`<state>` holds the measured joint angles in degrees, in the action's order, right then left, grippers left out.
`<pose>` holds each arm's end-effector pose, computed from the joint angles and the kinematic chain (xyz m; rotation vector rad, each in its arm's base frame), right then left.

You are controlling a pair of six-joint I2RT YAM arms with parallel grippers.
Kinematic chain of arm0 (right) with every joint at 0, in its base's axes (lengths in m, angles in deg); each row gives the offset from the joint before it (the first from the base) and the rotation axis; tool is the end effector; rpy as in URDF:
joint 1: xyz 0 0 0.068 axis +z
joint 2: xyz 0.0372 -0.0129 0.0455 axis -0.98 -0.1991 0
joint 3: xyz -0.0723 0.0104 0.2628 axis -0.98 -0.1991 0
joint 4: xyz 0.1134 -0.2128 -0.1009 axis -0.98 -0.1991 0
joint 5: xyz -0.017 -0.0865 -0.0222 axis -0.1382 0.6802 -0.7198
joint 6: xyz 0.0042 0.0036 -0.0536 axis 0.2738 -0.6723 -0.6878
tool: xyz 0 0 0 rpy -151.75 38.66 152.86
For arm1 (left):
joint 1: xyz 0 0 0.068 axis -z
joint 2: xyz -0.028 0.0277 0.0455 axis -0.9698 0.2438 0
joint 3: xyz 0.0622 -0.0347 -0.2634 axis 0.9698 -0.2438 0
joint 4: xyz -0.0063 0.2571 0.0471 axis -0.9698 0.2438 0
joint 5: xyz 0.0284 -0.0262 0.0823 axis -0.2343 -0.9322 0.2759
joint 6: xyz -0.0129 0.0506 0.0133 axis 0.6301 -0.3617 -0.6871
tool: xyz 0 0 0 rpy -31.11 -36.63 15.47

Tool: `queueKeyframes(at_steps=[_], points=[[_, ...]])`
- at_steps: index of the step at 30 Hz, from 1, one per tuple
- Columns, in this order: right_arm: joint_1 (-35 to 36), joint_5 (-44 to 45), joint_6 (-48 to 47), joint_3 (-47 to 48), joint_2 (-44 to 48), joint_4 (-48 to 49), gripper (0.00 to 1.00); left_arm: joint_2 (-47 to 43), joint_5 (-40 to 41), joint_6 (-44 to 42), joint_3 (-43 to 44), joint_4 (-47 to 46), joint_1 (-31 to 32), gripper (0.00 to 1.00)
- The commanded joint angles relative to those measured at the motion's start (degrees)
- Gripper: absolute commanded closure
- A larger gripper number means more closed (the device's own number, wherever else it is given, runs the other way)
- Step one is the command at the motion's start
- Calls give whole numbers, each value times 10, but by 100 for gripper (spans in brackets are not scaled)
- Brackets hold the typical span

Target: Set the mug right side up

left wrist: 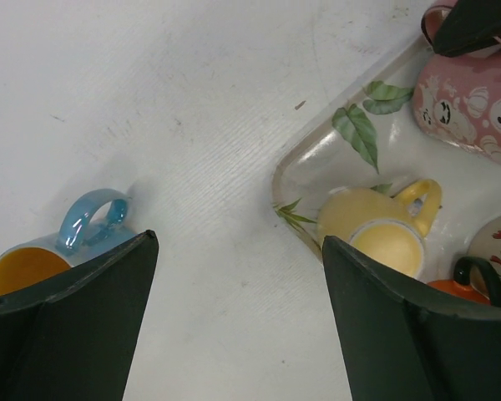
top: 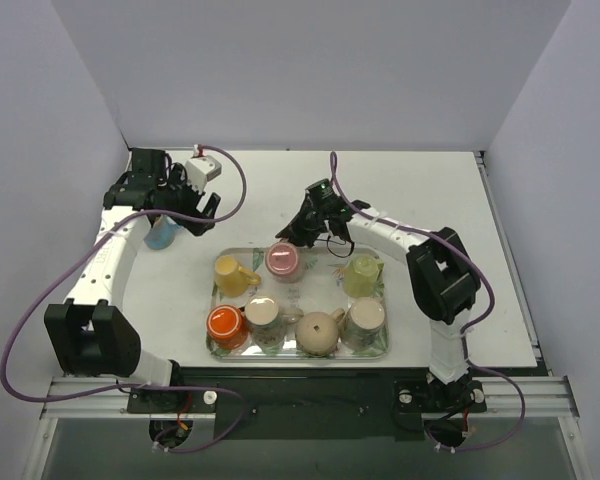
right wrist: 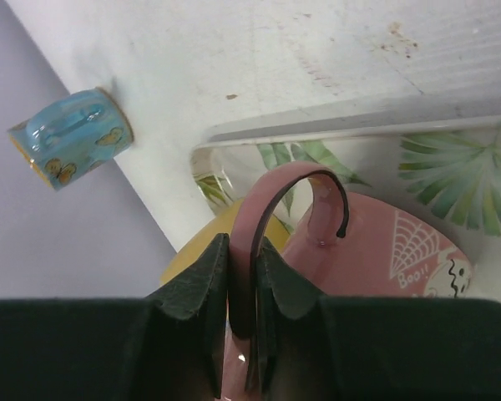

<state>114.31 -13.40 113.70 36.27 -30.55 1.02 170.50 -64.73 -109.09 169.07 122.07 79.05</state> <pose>0.3639 0.2782 0.2102 0.6580 2.5141 1.3332 0.3122 -0.0297 0.3356 0.8566 2.2135 -0.1979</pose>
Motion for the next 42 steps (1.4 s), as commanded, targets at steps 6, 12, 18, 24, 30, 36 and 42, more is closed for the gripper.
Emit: queueKeyframes(at_steps=[6, 12, 18, 24, 30, 36, 42], points=[[6, 7, -132, -124, 169, 263, 100, -20, -161, 31, 56, 67, 5, 9], [10, 7, -177, -151, 193, 315, 100, -38, -188, 40, 45, 52, 32, 9], [22, -27, -281, -189, 255, 433, 100, -42, -265, 25, 62, 78, 32, 8], [28, -131, -442, -206, 347, 467, 100, -51, -375, -17, 99, 125, 20, 8], [40, -293, -512, -204, 403, 498, 100, -104, -430, -33, 103, 117, 41, 7], [73, -379, -664, -155, 443, 339, 100, -120, -422, -93, 162, 195, 109, 5], [101, -386, -753, -137, 468, 269, 100, -105, -406, -82, 184, 193, 131, 3]])
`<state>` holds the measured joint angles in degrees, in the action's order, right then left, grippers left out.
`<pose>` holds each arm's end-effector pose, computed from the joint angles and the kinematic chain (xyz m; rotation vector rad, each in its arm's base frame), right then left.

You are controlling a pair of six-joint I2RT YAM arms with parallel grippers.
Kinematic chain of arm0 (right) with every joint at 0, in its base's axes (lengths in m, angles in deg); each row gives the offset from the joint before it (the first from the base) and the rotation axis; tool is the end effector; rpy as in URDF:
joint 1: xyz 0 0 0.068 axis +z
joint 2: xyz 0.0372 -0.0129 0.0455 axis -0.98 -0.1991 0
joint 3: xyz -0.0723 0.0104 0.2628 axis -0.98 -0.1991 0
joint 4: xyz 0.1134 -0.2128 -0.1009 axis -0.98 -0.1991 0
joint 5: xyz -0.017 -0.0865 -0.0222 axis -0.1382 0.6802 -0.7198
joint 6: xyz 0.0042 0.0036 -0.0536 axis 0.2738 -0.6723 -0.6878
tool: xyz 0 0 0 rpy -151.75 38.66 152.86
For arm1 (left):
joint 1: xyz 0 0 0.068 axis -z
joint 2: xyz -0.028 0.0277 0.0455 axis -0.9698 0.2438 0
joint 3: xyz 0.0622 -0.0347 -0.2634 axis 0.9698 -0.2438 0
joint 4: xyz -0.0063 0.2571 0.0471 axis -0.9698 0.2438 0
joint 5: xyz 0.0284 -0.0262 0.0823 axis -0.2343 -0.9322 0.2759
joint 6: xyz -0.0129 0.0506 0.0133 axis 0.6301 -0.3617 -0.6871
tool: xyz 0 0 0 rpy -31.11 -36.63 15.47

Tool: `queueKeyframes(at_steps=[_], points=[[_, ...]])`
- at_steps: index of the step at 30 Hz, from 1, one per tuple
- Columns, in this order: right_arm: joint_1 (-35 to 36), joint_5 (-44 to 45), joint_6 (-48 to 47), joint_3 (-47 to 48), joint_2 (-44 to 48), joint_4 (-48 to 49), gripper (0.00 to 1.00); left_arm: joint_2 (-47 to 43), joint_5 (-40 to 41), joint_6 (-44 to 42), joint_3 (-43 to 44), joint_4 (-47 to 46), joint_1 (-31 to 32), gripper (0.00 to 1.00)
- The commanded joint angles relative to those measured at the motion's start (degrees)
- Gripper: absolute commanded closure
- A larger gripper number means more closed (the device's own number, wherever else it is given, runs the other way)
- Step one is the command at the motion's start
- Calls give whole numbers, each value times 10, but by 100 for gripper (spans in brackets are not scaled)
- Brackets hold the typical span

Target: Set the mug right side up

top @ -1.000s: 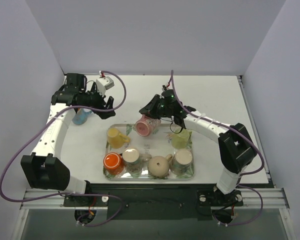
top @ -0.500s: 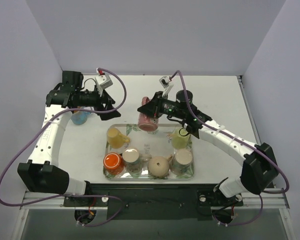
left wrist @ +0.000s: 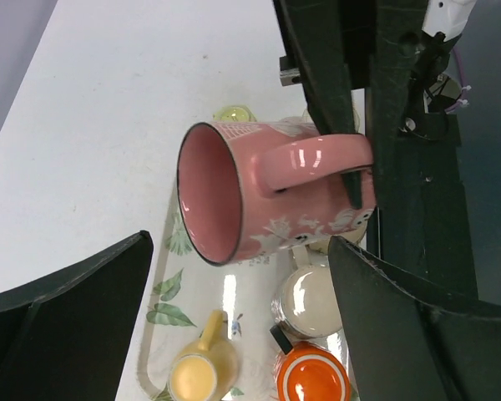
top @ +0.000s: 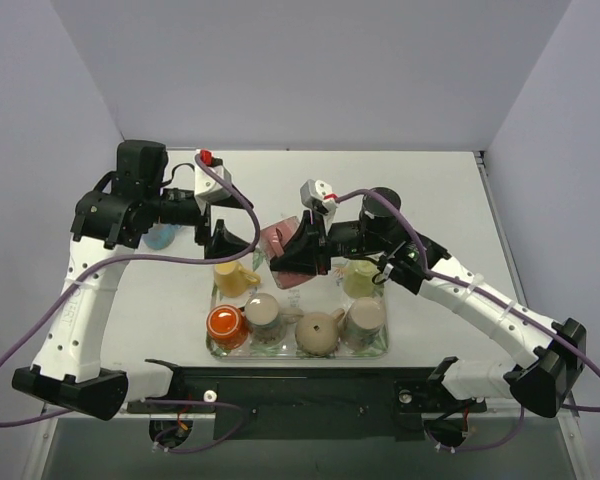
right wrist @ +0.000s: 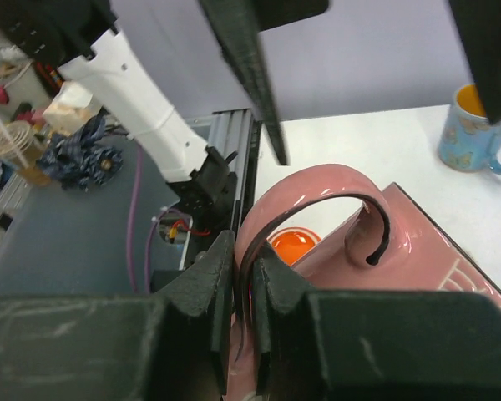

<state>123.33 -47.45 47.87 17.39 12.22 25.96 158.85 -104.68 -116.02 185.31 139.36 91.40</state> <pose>0.1805 0.2206 0.4106 -1.2480 1.0425 1.4067 0.1983 -0.0871 0.4609 1.3497 1.4717 -0.9122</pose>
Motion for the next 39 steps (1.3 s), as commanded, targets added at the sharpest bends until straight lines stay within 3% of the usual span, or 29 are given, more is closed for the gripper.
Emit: queueKeyframes(at_steps=[1, 6, 9, 13, 15, 18, 19, 20, 21, 24, 26, 28, 29, 32, 33, 36, 39], points=[[13, -45, -94, 52, 41, 23, 100, 14, -3, -12, 20, 19, 8, 3], [19, -40, -94, 47, 47, 18, 100, 37, -17, -26, -1, 38, 15, 3], [19, -38, -118, 45, 48, 12, 100, 54, -36, -53, -9, 71, 50, 3], [19, -41, -132, 43, 47, 3, 100, 65, -47, -43, -38, 48, 97, 3], [19, -41, -144, 40, 48, -4, 100, 70, -52, -41, -46, 43, 109, 7], [14, -34, -153, 33, 56, -3, 100, 76, -53, -46, -43, 57, 109, 36], [12, -33, -158, 26, 58, -4, 100, 77, -51, -64, -40, 77, 109, 61], [7, -27, -159, 23, 58, -3, 100, 77, -49, -72, -39, 86, 109, 74], [4, -25, -161, 18, 57, -4, 100, 78, -44, -72, -40, 89, 109, 100], [-15, 6, -154, 4, 52, -2, 100, 72, -13, -26, -48, 62, 108, 100], [-29, 59, -138, -7, 46, 4, 100, 60, 88, 59, -61, -11, 107, 100], [-39, 149, -115, -21, 43, 18, 77, 45, 196, 129, -70, -74, 107, 100], [-46, 185, -106, -23, 40, 19, 58, 39, 240, 147, -69, -92, 108, 100], [-54, 332, -67, -16, 31, -5, 33, 39, 398, 164, -53, -101, 100, 100], [-56, 381, -60, -14, 28, -21, 18, 40, 419, 163, -51, -102, 95, 100], [-57, 452, -33, 4, 27, -80, 16, 65, 510, 150, -49, -107, 46, 100], [-57, 491, -24, 13, 26, -115, 15, 98, 545, 141, -59, -123, -13, 100]])
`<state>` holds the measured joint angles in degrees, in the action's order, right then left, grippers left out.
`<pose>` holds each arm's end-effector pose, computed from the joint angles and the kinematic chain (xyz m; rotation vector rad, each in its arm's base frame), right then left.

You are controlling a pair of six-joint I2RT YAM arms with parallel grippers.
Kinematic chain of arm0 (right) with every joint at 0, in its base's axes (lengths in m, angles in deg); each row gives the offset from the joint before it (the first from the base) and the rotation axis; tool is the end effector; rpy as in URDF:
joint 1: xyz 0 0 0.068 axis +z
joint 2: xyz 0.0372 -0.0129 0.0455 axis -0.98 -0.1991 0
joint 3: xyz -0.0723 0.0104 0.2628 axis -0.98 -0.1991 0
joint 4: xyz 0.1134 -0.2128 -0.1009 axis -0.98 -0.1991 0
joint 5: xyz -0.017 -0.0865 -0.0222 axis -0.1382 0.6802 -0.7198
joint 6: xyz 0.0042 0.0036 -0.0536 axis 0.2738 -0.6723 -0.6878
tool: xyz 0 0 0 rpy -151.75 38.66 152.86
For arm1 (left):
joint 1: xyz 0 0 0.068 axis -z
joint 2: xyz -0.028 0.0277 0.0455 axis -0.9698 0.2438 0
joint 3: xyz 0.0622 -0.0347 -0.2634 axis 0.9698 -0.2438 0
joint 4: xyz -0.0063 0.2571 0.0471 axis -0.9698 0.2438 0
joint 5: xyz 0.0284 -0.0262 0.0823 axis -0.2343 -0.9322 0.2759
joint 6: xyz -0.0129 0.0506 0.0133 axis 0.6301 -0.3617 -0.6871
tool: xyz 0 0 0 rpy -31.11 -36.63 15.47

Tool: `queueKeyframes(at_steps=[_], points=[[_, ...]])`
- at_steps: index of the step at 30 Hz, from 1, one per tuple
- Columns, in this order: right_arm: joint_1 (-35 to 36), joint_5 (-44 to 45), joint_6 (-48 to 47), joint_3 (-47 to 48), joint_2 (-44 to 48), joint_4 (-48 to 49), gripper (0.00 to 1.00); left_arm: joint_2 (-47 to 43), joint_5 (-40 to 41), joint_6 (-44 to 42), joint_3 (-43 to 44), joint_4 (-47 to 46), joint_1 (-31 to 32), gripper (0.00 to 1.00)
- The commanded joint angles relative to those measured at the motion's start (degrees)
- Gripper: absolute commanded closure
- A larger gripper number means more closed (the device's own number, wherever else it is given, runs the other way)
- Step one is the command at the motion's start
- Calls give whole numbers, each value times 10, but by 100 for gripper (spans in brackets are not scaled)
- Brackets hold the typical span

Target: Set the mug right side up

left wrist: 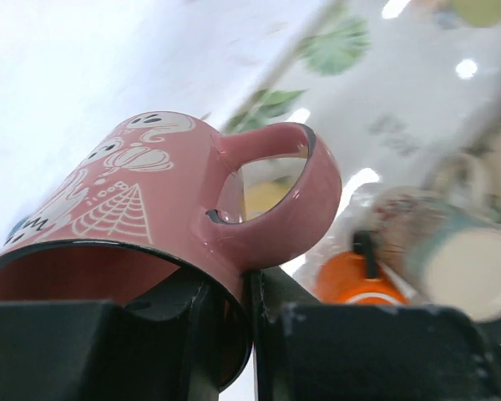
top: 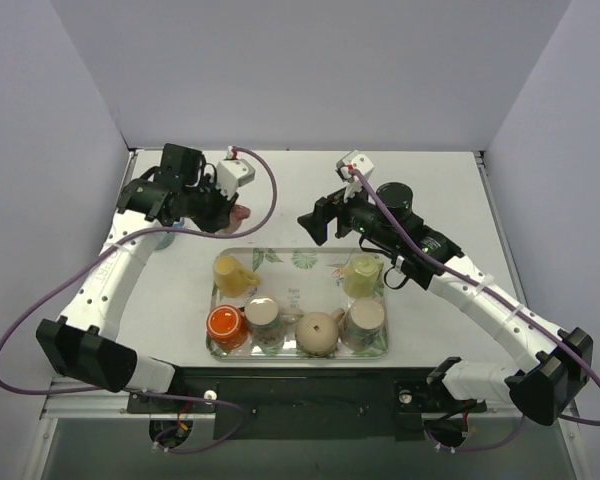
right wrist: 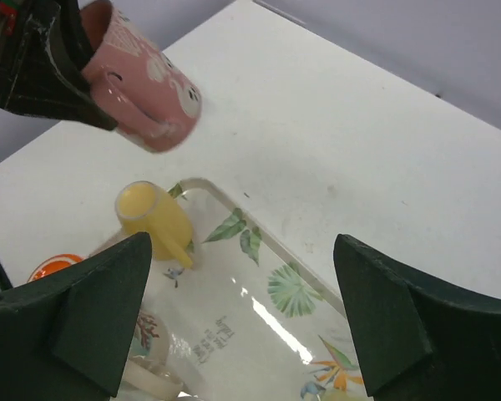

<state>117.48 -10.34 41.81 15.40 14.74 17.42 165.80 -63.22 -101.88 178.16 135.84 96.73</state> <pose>0.2166 0.1894 0.3970 -0.7171 1.3961 0.8301 0.2531 -0.1087 0.3906 1.0590 2.1608 -0.3713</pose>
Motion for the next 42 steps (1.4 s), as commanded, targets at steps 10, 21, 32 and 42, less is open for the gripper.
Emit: queueKeyframes(at_steps=[10, 21, 32, 42], points=[[2, 207, 55, -39, 28, -3, 14, 218, 173, 90, 58, -197, -93, 100], [-77, 234, 175, -16, 19, -133, 0, 316, 152, 163, 69, -202, -96, 100], [-35, 304, 290, 130, -73, -353, 16, 328, 99, 156, 87, -176, -112, 54], [38, 217, 492, 102, -96, -344, 21, 178, 58, 125, 57, -164, -112, 25]])
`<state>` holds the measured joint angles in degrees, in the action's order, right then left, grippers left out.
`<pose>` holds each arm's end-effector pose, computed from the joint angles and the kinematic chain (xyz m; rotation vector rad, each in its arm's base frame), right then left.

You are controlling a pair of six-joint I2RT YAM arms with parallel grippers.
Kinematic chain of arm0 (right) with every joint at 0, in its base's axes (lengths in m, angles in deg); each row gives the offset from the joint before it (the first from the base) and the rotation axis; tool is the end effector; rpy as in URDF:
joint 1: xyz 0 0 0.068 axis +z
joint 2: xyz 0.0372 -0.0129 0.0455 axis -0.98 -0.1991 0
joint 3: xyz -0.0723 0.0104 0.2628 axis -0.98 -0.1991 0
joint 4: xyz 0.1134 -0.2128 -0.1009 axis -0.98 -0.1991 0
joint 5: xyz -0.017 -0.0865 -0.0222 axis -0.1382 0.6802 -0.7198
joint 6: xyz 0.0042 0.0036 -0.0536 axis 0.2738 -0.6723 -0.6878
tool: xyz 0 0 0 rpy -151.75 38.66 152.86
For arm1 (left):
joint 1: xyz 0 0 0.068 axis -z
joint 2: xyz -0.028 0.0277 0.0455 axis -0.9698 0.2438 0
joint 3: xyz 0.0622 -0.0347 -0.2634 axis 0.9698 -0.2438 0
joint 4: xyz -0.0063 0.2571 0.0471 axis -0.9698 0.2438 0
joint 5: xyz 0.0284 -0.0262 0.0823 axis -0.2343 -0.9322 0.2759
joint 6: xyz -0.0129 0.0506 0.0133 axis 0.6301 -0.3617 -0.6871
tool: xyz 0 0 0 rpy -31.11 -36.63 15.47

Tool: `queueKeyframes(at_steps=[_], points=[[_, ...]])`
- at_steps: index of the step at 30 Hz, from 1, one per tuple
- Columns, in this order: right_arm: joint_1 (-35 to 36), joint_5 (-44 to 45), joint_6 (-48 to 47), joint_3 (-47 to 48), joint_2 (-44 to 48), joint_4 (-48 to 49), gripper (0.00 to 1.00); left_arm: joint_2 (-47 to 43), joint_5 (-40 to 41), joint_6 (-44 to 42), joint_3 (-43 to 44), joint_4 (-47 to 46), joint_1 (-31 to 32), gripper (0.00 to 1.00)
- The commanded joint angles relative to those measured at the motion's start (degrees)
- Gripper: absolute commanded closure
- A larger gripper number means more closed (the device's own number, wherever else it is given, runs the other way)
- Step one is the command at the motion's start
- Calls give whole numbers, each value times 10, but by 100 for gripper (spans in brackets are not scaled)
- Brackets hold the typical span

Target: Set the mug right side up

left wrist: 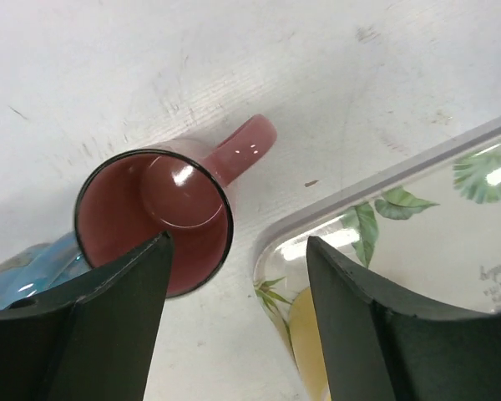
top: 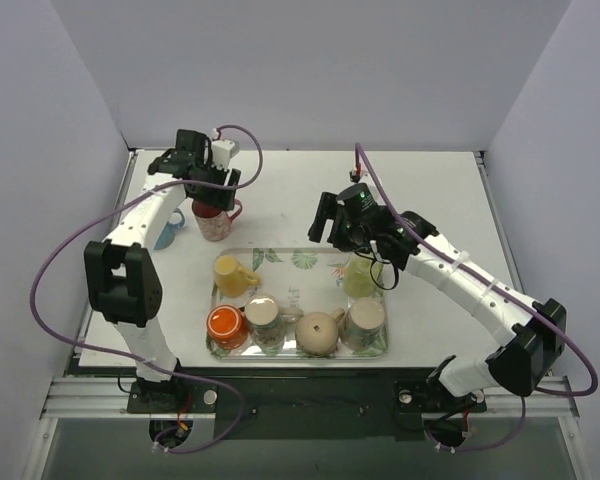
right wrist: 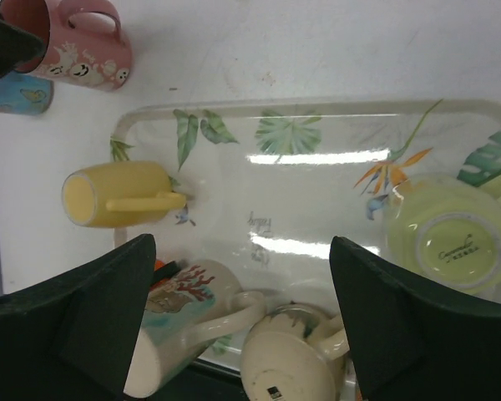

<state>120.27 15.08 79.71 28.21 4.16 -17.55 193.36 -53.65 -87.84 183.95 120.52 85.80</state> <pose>0.2426 0.2105 0.3592 0.0808 2.1627 0.7421 0.4050 -0.0766 0.2811 0.5083 2.4891 -0.2033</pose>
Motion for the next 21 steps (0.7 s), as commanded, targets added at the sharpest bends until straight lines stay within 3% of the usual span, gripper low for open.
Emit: queueKeyframes(at_steps=[1, 5, 8, 11, 15, 21], points=[[12, -39, 119, -31, 8, 29, 22, -118, -43, -16, -6, -13, -2, 25], [17, -58, 179, -14, -42, 79, 23, -177, -66, -19, -48, -18, -2, 25], [23, -119, 341, -41, -91, 182, 26, -214, -64, -29, -90, -24, -4, 24], [45, -152, 444, -23, -163, 284, 28, -254, -43, -36, -136, -37, -9, 24], [87, -172, 503, 45, -243, 267, 27, -295, -32, -44, -183, -68, -26, 23], [113, -147, 596, 10, -265, 293, 25, -327, -57, -44, -217, -98, -53, 22]])
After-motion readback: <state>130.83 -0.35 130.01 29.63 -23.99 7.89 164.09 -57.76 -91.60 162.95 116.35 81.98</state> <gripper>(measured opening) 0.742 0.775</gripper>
